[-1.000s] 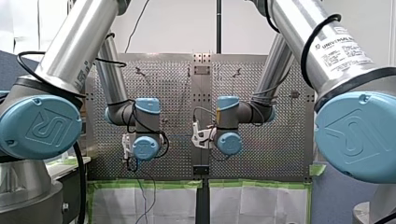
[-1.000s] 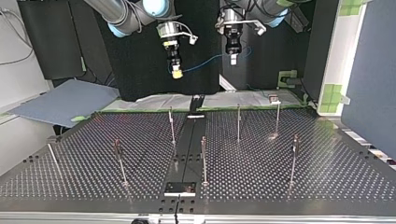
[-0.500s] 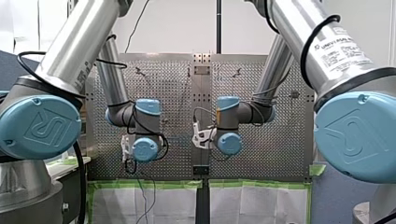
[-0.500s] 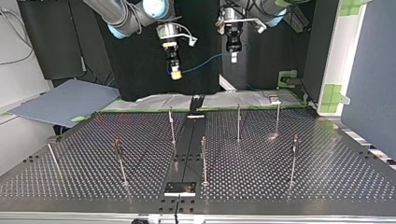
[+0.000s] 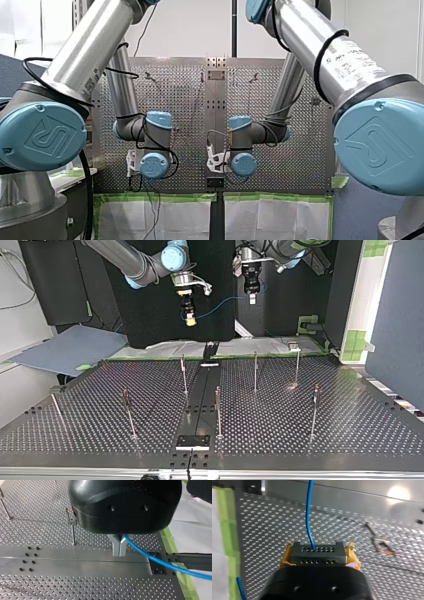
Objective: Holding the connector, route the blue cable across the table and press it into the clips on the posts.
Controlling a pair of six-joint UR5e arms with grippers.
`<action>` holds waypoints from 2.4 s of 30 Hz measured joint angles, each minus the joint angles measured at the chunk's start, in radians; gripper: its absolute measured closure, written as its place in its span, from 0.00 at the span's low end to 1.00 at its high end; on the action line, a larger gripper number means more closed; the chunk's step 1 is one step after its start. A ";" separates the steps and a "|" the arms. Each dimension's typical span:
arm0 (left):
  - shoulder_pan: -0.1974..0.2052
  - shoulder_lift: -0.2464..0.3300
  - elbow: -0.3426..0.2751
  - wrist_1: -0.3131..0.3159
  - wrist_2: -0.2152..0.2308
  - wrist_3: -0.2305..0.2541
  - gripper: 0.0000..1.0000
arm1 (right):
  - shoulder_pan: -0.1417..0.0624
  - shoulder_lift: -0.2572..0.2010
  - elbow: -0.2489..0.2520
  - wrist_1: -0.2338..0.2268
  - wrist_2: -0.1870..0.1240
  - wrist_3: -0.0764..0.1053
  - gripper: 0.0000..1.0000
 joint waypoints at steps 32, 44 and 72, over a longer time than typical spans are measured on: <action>0.044 0.192 0.012 -0.139 -0.106 -0.028 1.00 | 0.044 -0.080 -0.162 0.169 -0.178 0.121 1.00; 0.131 0.302 0.030 -0.250 -0.088 0.007 1.00 | 0.052 -0.183 -0.264 0.221 -0.236 0.153 1.00; 0.234 0.546 0.174 -0.494 -0.097 -0.091 1.00 | 0.093 -0.239 -0.380 0.280 -0.254 0.173 1.00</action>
